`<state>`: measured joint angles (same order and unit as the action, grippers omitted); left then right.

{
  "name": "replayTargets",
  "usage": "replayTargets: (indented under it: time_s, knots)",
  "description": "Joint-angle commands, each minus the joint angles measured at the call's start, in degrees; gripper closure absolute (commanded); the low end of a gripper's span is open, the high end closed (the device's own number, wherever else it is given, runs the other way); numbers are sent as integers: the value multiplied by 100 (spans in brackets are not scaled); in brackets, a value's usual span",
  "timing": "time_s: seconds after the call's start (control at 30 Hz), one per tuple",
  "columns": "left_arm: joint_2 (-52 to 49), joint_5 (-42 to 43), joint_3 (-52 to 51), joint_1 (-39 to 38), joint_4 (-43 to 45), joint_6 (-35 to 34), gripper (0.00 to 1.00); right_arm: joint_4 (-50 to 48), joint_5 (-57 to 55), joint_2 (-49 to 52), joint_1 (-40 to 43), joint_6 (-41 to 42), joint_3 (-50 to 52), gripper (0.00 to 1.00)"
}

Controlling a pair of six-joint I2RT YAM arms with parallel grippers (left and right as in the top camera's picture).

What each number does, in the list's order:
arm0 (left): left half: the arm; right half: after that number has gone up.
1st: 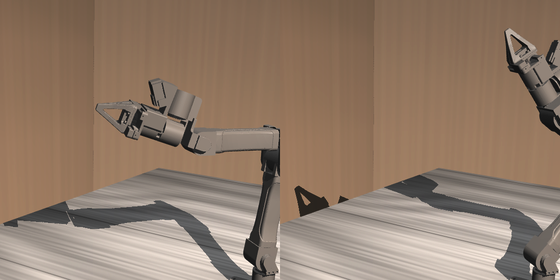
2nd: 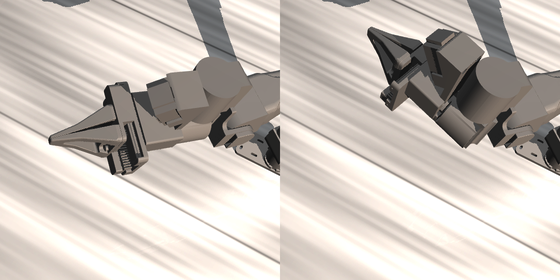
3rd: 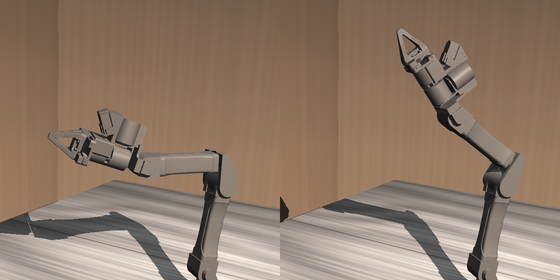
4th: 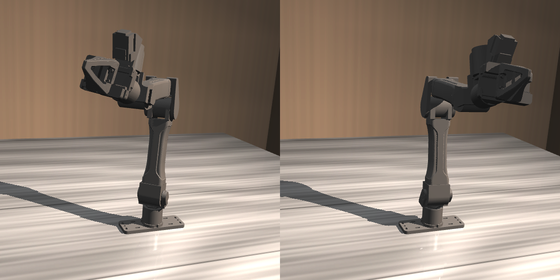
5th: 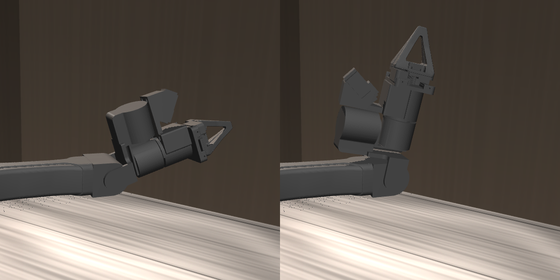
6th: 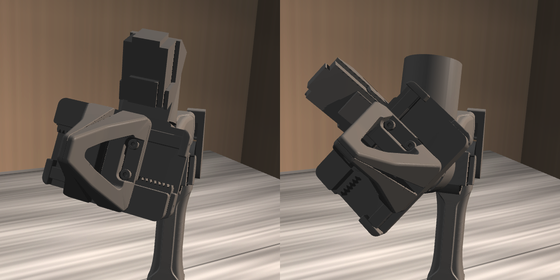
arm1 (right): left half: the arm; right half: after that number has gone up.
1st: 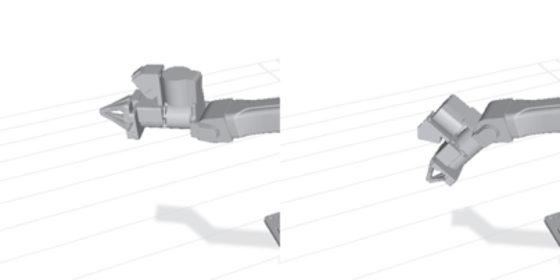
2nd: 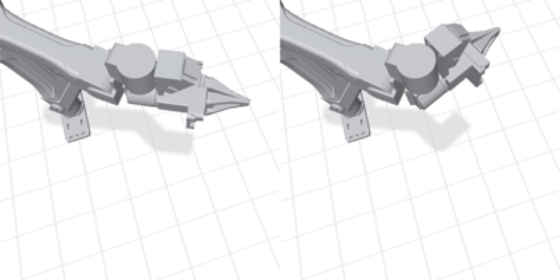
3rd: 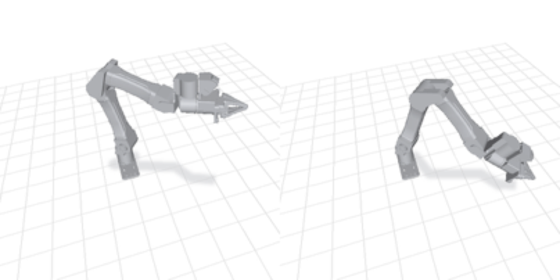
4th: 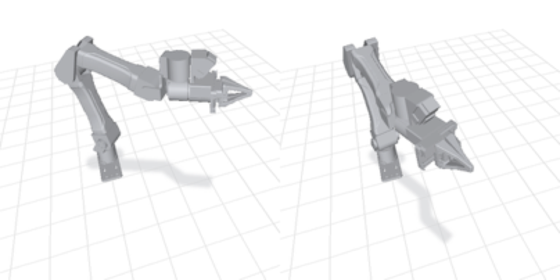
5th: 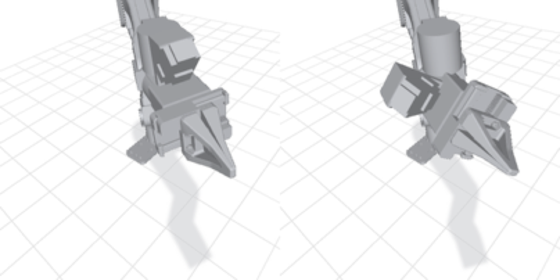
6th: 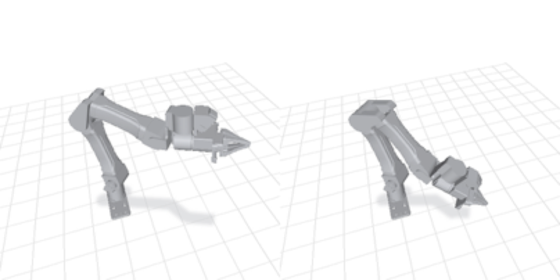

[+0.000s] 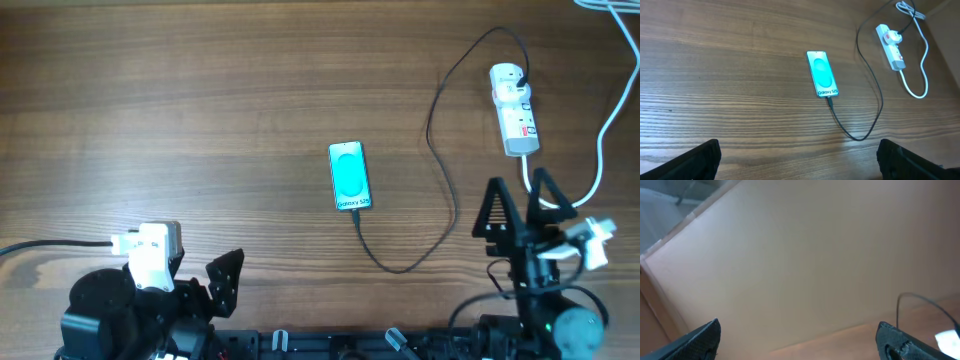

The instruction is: Plug charger to phone and switch on socket

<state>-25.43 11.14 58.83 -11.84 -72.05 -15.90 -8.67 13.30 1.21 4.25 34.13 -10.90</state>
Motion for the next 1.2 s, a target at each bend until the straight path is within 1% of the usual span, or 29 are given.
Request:
replayTargets:
  time_s: [0.0,0.13,0.3,0.37,0.53,1.17]
  knots:
    - [9,-33,17,2,22,7,0,-101,79,-103,-7,-116,481,0]
    - [9,-33,17,2,22,7,0,-118,-155,-103,-7,-114,1034,1]
    - [9,-33,17,2,22,7,0,439,-490,-103,-7,-225,1060,0]
    - [9,-33,17,2,22,7,0,817,-476,-103,-9,-614,1060,1]
    - [9,-33,17,2,22,7,0,815,-433,-103,-57,-1718,1060,0]
    - [9,-33,17,2,22,7,0,807,-437,-101,-66,-1746,1060,1]
